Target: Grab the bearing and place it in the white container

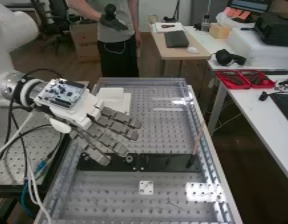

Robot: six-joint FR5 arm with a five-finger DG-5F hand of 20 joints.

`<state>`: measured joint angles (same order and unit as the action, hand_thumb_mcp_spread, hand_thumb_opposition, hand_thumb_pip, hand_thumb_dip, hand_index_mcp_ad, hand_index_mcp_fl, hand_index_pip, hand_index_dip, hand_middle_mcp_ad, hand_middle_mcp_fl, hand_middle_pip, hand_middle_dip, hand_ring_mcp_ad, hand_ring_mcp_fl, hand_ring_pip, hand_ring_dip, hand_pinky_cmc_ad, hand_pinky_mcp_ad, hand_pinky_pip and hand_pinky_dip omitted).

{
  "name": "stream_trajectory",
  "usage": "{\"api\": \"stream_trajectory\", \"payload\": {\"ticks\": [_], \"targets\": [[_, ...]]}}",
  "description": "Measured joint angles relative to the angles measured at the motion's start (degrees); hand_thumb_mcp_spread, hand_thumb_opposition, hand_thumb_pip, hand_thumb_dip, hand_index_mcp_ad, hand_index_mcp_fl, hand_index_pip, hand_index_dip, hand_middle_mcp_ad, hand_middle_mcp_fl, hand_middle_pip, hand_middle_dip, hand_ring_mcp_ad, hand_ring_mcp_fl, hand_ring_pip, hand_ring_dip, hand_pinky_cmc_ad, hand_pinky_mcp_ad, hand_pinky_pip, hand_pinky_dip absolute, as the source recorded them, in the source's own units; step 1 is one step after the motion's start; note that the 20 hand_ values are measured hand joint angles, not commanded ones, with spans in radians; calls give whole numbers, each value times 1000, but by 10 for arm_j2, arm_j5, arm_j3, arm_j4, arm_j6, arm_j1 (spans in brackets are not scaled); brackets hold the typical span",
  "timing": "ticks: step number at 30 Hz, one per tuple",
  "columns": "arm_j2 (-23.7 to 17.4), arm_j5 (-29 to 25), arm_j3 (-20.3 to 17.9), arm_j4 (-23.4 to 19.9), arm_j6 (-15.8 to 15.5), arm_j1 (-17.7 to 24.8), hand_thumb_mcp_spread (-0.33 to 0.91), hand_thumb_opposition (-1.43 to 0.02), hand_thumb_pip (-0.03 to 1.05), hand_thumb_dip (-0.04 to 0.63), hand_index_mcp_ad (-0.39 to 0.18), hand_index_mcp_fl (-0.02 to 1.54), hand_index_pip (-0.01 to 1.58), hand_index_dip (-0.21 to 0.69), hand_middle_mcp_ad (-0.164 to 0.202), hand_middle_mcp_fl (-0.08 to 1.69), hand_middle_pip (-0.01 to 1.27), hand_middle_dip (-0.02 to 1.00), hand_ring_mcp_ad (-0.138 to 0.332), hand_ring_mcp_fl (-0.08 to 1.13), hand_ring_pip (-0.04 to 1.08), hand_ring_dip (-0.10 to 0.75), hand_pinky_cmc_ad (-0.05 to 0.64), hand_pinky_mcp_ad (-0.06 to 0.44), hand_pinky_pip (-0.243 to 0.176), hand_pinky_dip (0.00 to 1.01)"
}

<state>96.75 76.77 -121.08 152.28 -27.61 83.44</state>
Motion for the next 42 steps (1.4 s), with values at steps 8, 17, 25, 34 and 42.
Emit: {"api": "stream_trajectory", "payload": {"ticks": [8,17,25,34,42], "targets": [[61,7,2,-30,8,-20,316,-778,648,206,-40,108,464,108,45,9,138,222,178,-2,82,127,429,330,-112,394],[116,35,33,-42,12,-43,319,-785,705,222,-52,126,993,108,45,10,138,222,182,-2,77,127,426,330,-112,394],[150,43,47,-59,19,-47,363,-785,705,222,-54,131,1241,115,45,7,136,222,182,-2,77,127,424,330,-108,391],[161,31,38,-99,31,-40,363,-801,705,222,-68,37,1342,140,45,5,134,222,182,0,72,127,421,328,-108,375],[166,9,20,-149,35,-31,363,-798,710,222,-68,7,1384,157,45,9,134,222,178,0,72,127,421,328,-108,375]]}}
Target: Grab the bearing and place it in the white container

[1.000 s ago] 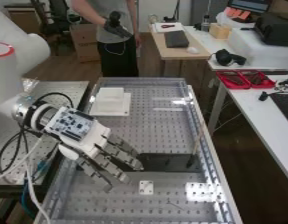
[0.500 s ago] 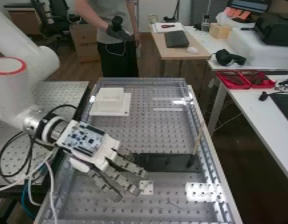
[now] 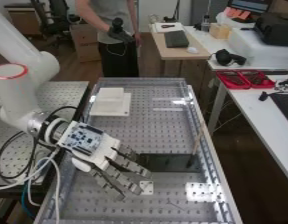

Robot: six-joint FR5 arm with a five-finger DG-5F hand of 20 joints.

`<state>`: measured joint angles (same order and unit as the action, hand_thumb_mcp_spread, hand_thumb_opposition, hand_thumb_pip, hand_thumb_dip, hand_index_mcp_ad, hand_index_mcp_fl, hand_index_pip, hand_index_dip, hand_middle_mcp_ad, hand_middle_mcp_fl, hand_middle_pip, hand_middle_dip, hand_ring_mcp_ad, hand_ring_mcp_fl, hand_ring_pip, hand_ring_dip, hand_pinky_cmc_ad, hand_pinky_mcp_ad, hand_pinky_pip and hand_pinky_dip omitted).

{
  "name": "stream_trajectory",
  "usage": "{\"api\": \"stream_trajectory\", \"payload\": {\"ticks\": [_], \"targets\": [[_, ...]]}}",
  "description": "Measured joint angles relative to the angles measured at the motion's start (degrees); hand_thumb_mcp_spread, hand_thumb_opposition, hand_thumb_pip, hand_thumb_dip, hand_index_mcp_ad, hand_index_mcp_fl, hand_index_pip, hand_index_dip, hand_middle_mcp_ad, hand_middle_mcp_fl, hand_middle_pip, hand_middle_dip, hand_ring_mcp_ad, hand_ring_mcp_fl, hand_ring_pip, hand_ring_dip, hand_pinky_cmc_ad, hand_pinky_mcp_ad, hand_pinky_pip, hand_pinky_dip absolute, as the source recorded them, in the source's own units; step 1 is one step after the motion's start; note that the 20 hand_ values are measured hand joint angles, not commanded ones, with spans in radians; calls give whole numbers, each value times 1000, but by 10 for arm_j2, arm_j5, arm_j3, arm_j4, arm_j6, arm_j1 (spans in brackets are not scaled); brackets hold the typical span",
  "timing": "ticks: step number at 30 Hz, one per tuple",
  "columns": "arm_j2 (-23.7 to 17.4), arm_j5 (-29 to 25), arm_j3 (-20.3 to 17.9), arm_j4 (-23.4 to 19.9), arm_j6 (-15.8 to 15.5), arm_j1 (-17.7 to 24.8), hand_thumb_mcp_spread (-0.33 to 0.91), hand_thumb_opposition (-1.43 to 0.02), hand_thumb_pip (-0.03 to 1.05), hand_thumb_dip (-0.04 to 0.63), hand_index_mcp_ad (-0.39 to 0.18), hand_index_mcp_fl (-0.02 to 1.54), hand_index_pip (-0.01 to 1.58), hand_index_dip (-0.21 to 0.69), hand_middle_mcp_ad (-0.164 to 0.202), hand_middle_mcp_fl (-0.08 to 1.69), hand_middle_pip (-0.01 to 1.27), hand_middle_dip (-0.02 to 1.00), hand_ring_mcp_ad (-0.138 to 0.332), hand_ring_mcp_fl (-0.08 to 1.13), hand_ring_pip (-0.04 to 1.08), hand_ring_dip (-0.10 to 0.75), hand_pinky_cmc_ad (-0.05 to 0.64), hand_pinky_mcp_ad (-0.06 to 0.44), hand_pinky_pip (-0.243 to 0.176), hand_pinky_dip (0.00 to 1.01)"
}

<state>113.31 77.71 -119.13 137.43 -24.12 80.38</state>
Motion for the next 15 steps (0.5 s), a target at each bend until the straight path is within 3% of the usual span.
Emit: {"api": "stream_trajectory", "payload": {"ticks": [6,15], "targets": [[6,-18,-5,-22,-6,7,363,-798,721,237,-68,7,1445,162,45,9,134,222,176,0,75,127,417,316,-108,379],[15,-24,3,-16,-14,10,363,-798,721,239,-68,9,1480,187,45,9,134,222,171,0,72,127,415,312,-108,379]]}}
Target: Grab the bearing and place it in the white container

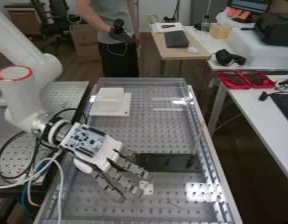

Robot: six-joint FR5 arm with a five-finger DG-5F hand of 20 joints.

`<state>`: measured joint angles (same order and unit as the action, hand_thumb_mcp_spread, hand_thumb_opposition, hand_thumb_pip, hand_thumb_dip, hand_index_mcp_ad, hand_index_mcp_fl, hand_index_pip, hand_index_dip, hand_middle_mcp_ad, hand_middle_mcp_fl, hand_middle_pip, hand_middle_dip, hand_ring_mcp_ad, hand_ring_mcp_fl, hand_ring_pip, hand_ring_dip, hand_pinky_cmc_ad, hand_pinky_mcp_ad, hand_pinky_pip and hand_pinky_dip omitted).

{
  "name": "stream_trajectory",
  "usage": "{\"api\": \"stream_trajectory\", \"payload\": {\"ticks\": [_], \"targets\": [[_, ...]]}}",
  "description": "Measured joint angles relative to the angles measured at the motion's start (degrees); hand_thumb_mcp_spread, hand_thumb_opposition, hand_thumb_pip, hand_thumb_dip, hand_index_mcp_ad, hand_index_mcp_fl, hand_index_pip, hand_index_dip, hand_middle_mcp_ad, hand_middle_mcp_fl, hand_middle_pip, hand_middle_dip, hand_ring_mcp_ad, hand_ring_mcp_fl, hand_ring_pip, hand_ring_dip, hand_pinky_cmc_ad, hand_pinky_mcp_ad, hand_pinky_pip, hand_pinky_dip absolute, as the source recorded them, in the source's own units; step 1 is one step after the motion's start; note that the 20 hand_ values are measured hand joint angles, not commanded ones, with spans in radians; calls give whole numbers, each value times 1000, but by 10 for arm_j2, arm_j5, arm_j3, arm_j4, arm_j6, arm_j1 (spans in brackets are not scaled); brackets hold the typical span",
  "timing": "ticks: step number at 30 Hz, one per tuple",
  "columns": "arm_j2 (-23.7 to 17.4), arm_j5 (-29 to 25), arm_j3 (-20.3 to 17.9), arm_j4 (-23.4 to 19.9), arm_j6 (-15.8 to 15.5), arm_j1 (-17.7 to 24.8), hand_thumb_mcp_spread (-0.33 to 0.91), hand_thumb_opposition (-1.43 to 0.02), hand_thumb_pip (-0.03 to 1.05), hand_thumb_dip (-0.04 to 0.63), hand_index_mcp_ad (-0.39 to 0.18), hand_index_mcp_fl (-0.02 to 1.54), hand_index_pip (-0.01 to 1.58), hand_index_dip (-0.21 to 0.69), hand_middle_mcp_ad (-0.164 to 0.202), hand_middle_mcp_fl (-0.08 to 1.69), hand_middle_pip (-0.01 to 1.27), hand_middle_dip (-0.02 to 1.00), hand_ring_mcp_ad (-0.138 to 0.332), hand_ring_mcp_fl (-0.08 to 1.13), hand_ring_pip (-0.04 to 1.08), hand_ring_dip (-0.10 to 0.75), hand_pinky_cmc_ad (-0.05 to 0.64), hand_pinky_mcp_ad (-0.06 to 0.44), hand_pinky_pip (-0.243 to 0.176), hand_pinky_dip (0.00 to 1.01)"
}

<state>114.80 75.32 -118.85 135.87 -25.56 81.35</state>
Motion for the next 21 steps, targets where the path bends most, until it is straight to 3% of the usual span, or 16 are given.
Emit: {"api": "stream_trajectory", "payload": {"ticks": [11,21], "targets": [[8,-3,4,-5,1,4,363,-798,721,237,-68,2,1504,204,45,5,134,222,173,-2,84,127,403,312,-110,375],[14,-20,-3,-31,-33,14,363,-798,721,239,-68,2,1506,204,42,9,134,222,164,0,89,127,401,312,-106,375]]}}
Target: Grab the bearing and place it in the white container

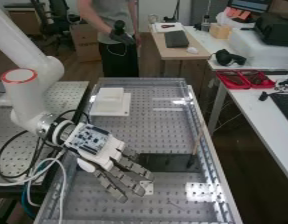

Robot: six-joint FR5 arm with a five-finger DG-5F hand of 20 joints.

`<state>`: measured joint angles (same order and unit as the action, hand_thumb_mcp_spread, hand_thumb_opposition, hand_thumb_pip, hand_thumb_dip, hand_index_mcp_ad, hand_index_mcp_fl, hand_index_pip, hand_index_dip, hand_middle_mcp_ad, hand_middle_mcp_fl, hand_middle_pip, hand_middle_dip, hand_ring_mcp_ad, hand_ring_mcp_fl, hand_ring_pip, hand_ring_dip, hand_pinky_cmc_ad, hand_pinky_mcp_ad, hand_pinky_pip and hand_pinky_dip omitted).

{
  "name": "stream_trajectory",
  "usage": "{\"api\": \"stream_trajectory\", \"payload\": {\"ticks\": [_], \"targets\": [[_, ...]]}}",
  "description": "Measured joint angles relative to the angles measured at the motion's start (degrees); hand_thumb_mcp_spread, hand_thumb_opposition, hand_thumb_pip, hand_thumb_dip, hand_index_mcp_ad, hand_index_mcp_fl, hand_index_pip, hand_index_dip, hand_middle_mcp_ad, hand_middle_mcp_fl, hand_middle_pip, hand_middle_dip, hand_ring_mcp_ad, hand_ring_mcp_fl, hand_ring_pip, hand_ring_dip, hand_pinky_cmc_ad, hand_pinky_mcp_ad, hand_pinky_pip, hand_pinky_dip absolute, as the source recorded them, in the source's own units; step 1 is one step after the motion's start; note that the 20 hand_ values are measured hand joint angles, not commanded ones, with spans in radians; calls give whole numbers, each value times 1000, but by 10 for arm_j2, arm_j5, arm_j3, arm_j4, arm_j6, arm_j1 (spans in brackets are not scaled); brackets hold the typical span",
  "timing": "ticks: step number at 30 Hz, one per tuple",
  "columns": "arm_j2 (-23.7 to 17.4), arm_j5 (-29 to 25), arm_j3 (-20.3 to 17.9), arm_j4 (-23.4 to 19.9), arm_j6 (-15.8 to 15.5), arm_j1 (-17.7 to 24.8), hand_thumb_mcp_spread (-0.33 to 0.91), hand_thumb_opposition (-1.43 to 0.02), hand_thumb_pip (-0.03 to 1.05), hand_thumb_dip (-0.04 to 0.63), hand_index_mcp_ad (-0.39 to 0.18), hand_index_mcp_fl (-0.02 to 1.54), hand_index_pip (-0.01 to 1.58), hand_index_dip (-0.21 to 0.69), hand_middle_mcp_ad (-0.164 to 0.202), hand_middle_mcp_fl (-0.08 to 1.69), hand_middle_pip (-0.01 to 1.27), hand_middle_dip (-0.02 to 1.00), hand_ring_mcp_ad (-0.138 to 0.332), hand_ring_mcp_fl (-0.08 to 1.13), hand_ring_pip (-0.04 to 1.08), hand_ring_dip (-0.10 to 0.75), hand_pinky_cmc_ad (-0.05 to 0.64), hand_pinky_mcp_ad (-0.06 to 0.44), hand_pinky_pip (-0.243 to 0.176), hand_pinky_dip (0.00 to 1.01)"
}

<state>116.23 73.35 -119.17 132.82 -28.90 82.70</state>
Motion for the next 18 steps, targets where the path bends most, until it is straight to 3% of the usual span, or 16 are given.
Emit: {"api": "stream_trajectory", "payload": {"ticks": [18], "targets": [[6,8,2,5,-4,-2,363,-798,721,239,-68,2,1504,204,42,5,134,229,164,-2,119,124,396,311,-106,400]]}}
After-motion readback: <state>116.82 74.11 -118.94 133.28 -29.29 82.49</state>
